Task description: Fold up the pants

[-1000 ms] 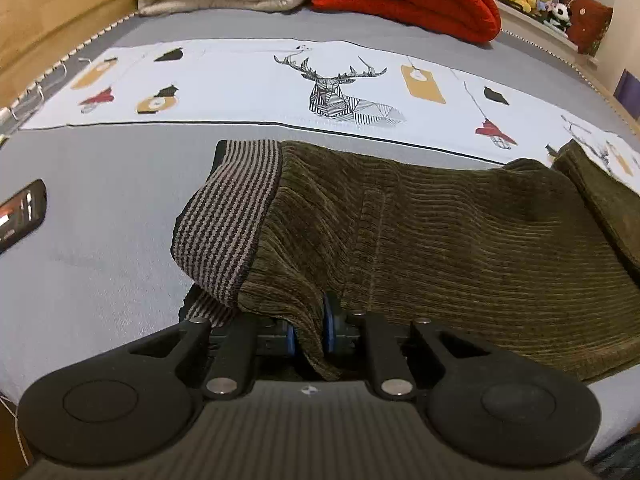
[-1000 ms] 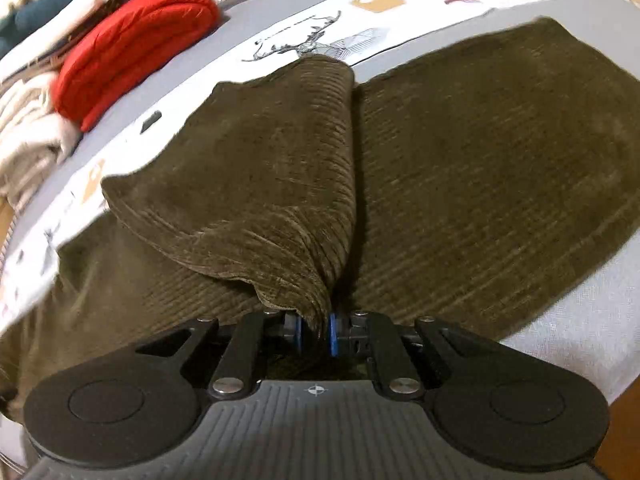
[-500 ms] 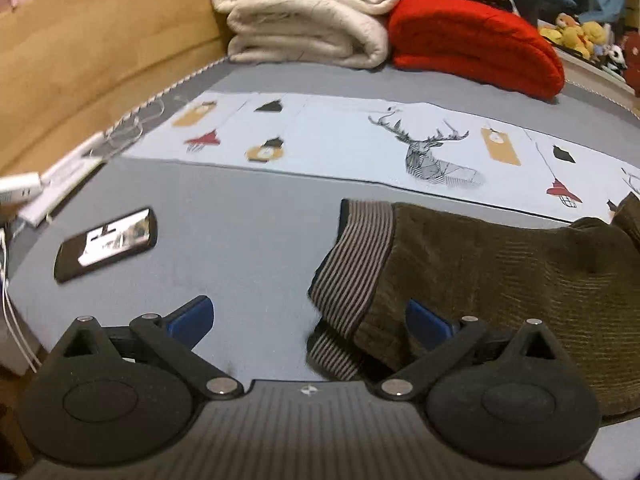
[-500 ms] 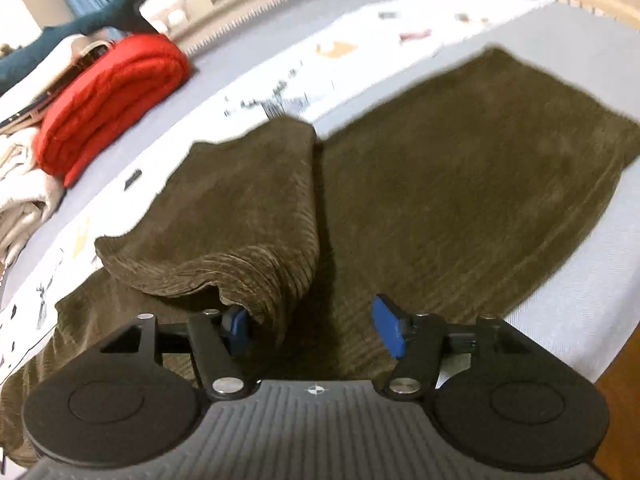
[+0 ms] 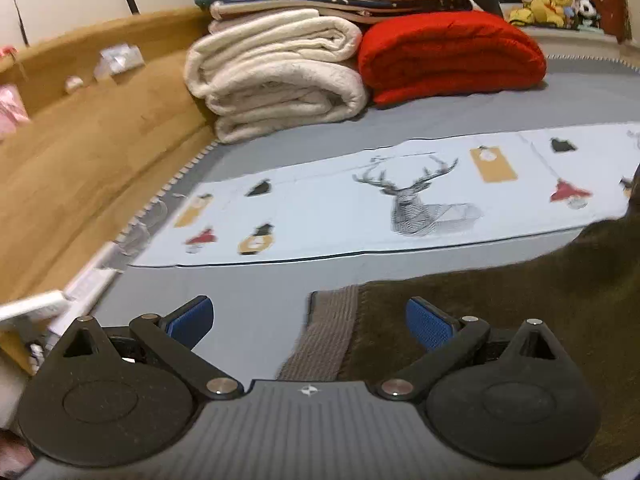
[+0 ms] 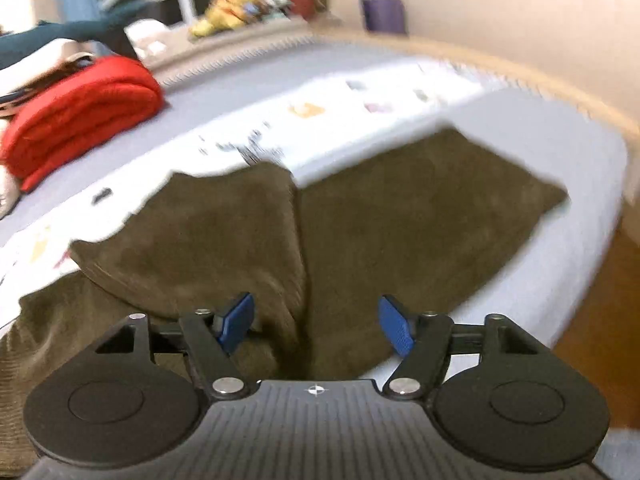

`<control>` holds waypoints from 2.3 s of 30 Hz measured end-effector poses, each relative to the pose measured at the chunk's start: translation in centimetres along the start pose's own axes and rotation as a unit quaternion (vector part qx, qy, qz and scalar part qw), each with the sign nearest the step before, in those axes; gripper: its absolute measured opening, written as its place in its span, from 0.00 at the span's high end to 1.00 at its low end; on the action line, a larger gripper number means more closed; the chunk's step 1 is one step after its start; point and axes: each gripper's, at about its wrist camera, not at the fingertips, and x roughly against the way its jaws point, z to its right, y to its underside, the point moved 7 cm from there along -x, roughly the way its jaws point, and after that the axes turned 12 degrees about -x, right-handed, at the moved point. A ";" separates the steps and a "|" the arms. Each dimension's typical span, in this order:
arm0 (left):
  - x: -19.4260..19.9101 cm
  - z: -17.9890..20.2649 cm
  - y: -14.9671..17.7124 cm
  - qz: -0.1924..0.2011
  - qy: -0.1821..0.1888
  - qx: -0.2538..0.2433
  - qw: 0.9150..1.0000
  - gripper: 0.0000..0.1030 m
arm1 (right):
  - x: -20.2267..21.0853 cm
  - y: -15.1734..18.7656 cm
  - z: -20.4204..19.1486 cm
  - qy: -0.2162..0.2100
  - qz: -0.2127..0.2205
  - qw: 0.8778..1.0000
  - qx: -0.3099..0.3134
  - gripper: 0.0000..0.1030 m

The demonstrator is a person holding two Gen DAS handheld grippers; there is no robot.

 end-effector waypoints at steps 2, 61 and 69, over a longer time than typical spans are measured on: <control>-0.9 0.3 -0.2 -0.013 0.031 0.024 0.999 0.00 | -1.2 -0.9 -2.4 -0.042 -0.008 0.999 0.034 0.20; -6.3 2.0 1.9 -0.143 0.028 0.068 0.987 0.00 | -8.2 -10.3 26.3 0.035 0.055 0.970 -0.234 0.89; -3.8 3.1 -0.3 -0.078 0.042 0.026 0.996 0.00 | -7.9 -8.7 28.4 0.166 0.084 0.971 -0.149 0.48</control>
